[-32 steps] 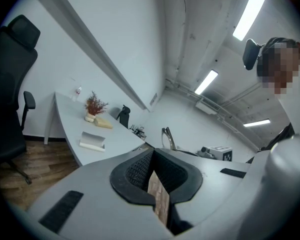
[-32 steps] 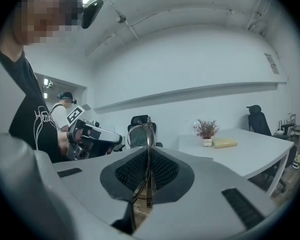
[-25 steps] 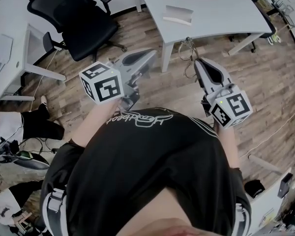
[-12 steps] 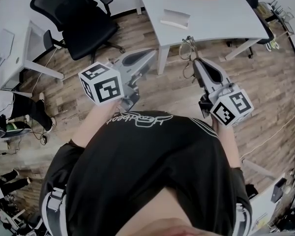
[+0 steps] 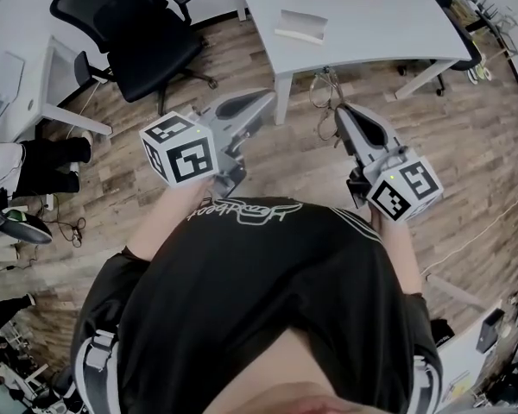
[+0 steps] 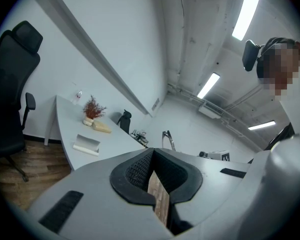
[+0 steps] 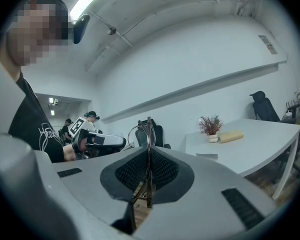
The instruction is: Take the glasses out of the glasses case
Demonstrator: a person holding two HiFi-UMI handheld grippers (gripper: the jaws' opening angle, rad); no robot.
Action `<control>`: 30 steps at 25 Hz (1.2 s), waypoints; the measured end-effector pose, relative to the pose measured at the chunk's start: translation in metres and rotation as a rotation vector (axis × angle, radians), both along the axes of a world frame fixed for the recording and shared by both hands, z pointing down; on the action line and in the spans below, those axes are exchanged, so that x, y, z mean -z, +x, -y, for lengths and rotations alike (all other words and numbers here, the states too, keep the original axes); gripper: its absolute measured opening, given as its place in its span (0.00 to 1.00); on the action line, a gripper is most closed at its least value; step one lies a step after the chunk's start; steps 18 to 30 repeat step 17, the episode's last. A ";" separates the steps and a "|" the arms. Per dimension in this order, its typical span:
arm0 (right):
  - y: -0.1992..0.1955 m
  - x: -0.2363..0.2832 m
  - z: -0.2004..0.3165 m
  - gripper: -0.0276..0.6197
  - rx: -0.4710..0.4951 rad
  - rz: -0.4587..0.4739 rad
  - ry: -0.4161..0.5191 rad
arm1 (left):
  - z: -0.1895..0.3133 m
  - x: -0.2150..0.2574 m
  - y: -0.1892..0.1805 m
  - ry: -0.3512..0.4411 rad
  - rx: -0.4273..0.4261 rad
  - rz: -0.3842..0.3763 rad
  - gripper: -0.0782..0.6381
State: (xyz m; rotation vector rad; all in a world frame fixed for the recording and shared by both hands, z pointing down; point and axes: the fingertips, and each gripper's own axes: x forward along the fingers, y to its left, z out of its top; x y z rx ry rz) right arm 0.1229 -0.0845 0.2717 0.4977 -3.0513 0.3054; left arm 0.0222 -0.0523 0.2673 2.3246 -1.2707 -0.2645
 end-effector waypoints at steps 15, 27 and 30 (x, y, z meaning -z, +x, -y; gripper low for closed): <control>0.016 -0.011 -0.005 0.07 0.006 0.017 -0.048 | -0.005 -0.019 0.023 -0.048 -0.019 -0.006 0.12; 0.016 -0.012 -0.002 0.07 0.005 0.018 -0.052 | -0.002 -0.021 0.022 -0.053 -0.021 -0.008 0.12; 0.016 -0.012 -0.002 0.07 0.005 0.018 -0.052 | -0.002 -0.021 0.022 -0.053 -0.021 -0.008 0.12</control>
